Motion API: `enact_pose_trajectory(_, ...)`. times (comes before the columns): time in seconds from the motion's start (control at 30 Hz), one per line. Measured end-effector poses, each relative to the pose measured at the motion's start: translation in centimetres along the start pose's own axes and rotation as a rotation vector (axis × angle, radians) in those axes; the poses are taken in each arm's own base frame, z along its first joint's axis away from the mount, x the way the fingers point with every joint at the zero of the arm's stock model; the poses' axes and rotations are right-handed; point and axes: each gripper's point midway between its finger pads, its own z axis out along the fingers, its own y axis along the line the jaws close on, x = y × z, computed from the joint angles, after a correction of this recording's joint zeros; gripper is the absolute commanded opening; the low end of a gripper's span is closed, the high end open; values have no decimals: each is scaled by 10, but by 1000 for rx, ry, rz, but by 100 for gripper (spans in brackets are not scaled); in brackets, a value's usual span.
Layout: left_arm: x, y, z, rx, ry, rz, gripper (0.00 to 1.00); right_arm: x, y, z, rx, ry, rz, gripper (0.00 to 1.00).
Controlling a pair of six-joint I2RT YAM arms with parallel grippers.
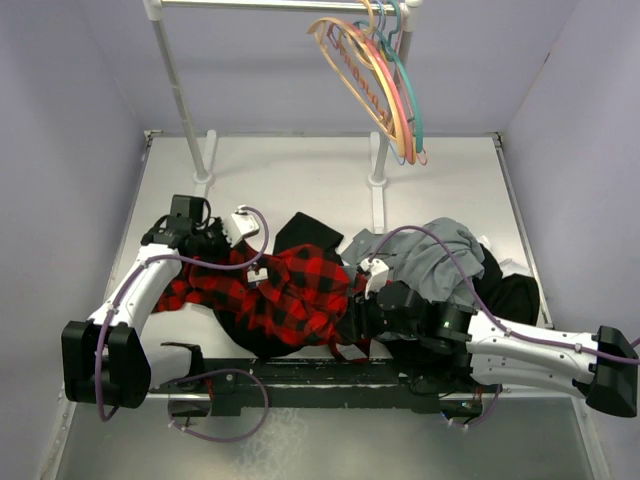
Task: Place the shirt on the hanger
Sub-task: Adjust the shirt at the center of the board, then pick up the hanger from the clothesline.
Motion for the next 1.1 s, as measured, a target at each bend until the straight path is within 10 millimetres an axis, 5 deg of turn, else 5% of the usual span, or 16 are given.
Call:
enact_pose_trajectory(0.1, 11, 7, 1, -38, 40, 4, 0, -9, 2, -6, -3, -30, -39, 97)
enact_pose_trajectory(0.13, 14, 9, 1, -51, 51, 5, 9, -17, 5, -11, -7, -53, -53, 100)
enact_pose_trajectory(0.2, 18, 13, -1, -66, 67, 10, 37, -36, 15, -20, -23, -97, -90, 100)
enact_pose_trajectory(0.27, 21, 14, -3, -67, 74, 12, 54, -61, 31, -32, -49, -150, -125, 100)
enact_pose_trajectory(0.3, 21, 12, -5, -60, 77, 4, 88, -73, 40, -37, -63, -176, -142, 100)
enact_pose_trajectory(0.33, 20, 10, -8, -46, 79, -2, 99, -86, 49, -42, -77, -201, -161, 100)
enact_pose_trajectory(0.5, -19, 9, -38, -1, -10, -4, 99, -126, 71, -42, -71, -278, -238, 100)
enact_pose_trajectory(0.67, -85, 16, -88, -4, -186, 29, 99, -138, 60, -35, 7, -321, -303, 100)
enact_pose_trajectory(0.83, -136, 18, -122, 4, -348, 23, 99, -169, 59, -50, 66, -389, -410, 100)
enact_pose_trajectory(1.0, -177, 37, -128, 21, -472, -67, 99, -277, 53, -98, 176, -577, -418, 100)
enact_pose_trajectory(1.1, -195, 60, -112, 21, -507, -135, 99, -335, 53, -140, 251, -712, -441, 100)
